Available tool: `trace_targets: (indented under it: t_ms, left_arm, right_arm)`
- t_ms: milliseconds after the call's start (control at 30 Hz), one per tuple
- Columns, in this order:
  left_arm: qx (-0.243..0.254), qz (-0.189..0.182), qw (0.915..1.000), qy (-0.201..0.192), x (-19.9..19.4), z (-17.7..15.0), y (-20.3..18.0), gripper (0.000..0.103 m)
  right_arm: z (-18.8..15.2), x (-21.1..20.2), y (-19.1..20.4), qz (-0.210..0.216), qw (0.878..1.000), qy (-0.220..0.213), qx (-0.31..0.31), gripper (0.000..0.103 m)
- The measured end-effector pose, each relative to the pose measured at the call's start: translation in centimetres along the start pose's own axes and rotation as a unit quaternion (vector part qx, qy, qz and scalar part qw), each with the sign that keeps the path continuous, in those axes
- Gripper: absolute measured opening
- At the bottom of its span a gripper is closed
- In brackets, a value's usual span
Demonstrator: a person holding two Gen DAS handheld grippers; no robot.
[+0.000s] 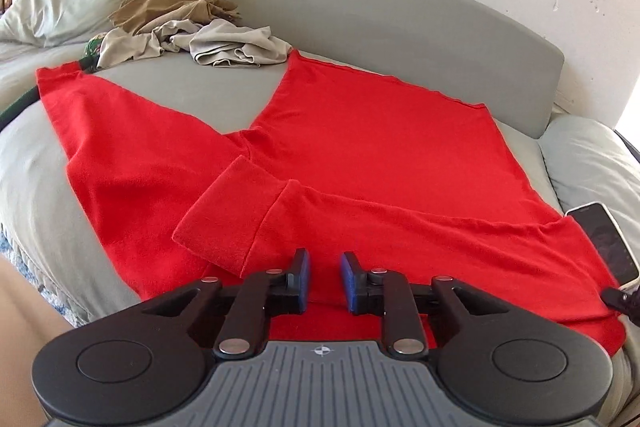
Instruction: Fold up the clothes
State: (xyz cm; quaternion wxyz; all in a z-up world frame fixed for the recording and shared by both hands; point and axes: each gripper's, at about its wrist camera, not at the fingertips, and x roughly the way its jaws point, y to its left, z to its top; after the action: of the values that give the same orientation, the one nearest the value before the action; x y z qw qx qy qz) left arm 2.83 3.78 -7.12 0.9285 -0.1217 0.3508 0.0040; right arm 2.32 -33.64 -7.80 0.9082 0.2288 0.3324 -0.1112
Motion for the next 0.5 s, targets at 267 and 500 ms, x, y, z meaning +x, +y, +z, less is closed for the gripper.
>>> trace_targets:
  t_ms: [267,500]
  left_arm:
    - [0.006,-0.004,1.0,-0.001,0.3,-0.2,0.0,0.023]
    - [0.012,-0.006,0.9999,-0.002,0.4,-0.4,0.0,0.024]
  right_arm:
    - [0.3,-1.9,-1.8,-0.06,0.997,-0.041,0.02,0.004]
    - [-0.1,0.3,0.8,-0.054,0.997,-0.013,-0.048,0.005]
